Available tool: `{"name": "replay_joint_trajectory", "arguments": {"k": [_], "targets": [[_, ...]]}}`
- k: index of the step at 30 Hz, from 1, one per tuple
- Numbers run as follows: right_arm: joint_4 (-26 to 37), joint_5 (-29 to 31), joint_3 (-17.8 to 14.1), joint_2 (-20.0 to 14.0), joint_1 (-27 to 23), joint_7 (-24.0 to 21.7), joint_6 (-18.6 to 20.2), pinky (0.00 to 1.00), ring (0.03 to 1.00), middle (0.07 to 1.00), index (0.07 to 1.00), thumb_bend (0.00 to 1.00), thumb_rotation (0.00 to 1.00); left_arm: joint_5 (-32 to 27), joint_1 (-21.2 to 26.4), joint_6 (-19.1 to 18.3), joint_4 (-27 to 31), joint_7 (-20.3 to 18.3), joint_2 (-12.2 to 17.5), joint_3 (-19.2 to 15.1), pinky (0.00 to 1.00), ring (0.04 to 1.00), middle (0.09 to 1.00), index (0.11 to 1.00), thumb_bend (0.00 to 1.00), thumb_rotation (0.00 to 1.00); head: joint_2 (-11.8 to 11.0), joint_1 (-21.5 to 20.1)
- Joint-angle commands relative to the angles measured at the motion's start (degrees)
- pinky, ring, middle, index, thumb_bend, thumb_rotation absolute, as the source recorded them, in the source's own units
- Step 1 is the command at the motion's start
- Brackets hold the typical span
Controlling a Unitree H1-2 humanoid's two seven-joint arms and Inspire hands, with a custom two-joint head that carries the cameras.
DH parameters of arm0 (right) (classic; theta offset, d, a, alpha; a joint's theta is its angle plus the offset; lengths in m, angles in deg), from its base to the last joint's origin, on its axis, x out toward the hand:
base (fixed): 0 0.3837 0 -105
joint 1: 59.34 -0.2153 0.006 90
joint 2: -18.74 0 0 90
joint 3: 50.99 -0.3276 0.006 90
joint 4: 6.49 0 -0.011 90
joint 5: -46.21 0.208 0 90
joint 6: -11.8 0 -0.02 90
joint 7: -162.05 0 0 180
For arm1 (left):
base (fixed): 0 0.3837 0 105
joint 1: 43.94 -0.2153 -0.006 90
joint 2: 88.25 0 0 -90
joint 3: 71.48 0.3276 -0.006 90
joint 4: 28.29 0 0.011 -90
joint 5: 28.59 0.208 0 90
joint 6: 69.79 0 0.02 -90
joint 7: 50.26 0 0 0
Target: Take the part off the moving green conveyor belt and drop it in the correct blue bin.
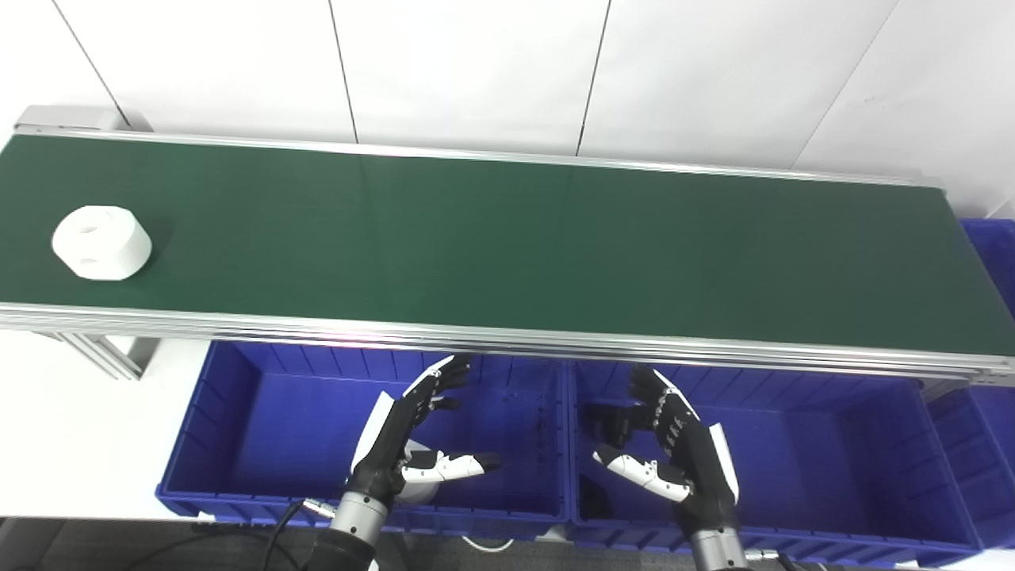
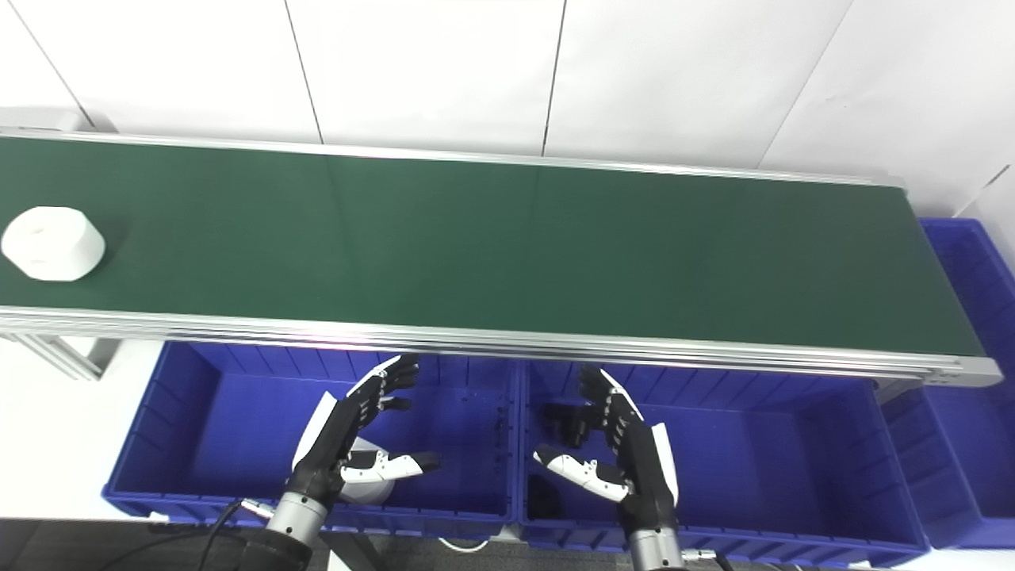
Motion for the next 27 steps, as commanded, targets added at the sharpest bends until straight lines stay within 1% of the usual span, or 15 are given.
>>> {"name": "replay_joint_trajectory", "arguments": {"k": [1,2,3,4,5,6,9,10,11,15,18,21,24,25,27], "targets": [[0.5,-0.6,-0.6,-0.6,-0.1,-0.4,-3.4,0.83,0.857,0.854,0.853,0.77,0.2,0.2,1.5,2.5,0.2,1.1,-0.4,0.8,0.71,0.825,0.867,0.857,0.67,0.34,-0.1,0.1],[0.6,-1.1,-0.8,-0.9,0.0,-0.1,-3.4,0.82,0.855,0.853,0.852,0.76,0.21,0.2,1.6,2.5,-0.2,1.3,-0.6,1.1,0.71,0.823,0.869,0.858,0.67,0.34,-1.4,3.9],[0.6,-1.5,-1.0,-1.0,0.0,0.1,-3.5,0.82,0.854,0.851,0.85,0.75,0.21,0.2,1.6,2.5,-0.5,1.6,-0.7,1.4,0.7,0.82,0.872,0.859,0.68,0.34,-1.4,3.9],[0.6,-0.9,-1.4,-1.2,0.0,-0.2,-3.5,0.82,0.854,0.852,0.847,0.74,0.2,0.4,1.8,2.5,-1.1,2.2,-1.0,2.0,0.7,0.817,0.873,0.859,0.68,0.34,-3.0,7.5],[0.5,-0.4,-1.7,-1.3,0.1,-0.6,-3.5,0.82,0.857,0.854,0.844,0.73,0.17,0.6,1.9,2.5,-1.5,2.8,-1.2,2.5,0.69,0.813,0.87,0.857,0.68,0.34,-3.0,7.5],[0.3,-0.2,-2.1,-1.4,0.0,-0.5,-3.5,0.82,0.858,0.855,0.844,0.73,0.17,1.2,2.2,2.5,-2.2,3.9,-1.4,3.2,0.69,0.812,0.869,0.857,0.68,0.34,-4.0,9.6],[-0.7,-0.1,-3.1,-1.4,-0.2,-0.3,-3.5,0.83,0.86,0.853,0.834,0.72,0.14,2.4,3.1,2.5,-4.1,7.0,-1.7,5.2,0.69,0.811,0.86,0.851,0.69,0.35,-4.8,11.4],[-1.2,-0.2,-3.3,-1.4,-0.3,-0.2,-3.5,0.83,0.865,0.86,0.837,0.71,0.18,2.6,3.3,2.5,-4.7,7.7,-1.8,5.7,0.69,0.806,0.851,0.848,0.7,0.37,-4.8,11.4],[-1.6,-0.2,-3.5,-1.4,-0.4,-0.3,-3.5,0.83,0.866,0.861,0.838,0.71,0.18,2.4,3.7,2.5,-5.3,8.3,-1.9,6.2,0.69,0.806,0.85,0.848,0.7,0.38,-5.0,11.4],[-2.4,0.2,-3.7,-1.4,-0.6,-1.0,-3.5,0.87,0.886,0.875,0.854,0.69,0.14,1.5,4.2,2.5,-6.4,9.7,-2.0,7.2,0.7,0.817,0.854,0.855,0.71,0.41,-5.1,10.4],[-2.8,0.2,-3.8,-1.4,-0.8,-1.1,-3.5,0.83,0.858,0.851,0.829,0.73,0.17,1.3,4.5,2.5,-6.7,10.4,-1.7,7.8,0.7,0.824,0.86,0.859,0.69,0.4,-5.5,9.8],[-2.9,-1.0,-3.4,-1.7,-1.0,-0.8,-3.5,0.82,0.855,0.852,0.828,0.73,0.18,1.6,4.5,2.5,-6.3,11.7,-1.2,8.6,0.69,0.818,0.856,0.855,0.69,0.39,-5.6,9.6],[-2.9,-2.0,-3.0,-2.1,-1.0,-0.6,-3.5,0.81,0.849,0.854,0.831,0.73,0.21,1.3,3.8,2.5,-3.7,12.6,-0.2,9.3,0.7,0.816,0.855,0.854,0.68,0.38,-5.6,8.7],[-3.0,-2.2,-3.0,-2.2,-1.1,-0.4,-3.5,0.8,0.841,0.847,0.829,0.73,0.22,1.3,3.4,2.5,-2.3,12.8,0.3,9.4,0.7,0.814,0.854,0.855,0.68,0.38,-5.6,8.7],[-3.0,-3.1,-2.7,-2.3,-1.2,0.4,-3.5,0.78,0.826,0.836,0.822,0.74,0.23,1.1,2.5,2.5,1.8,12.8,1.3,9.1,0.71,0.81,0.846,0.852,0.68,0.37,-5.0,7.0]]}}
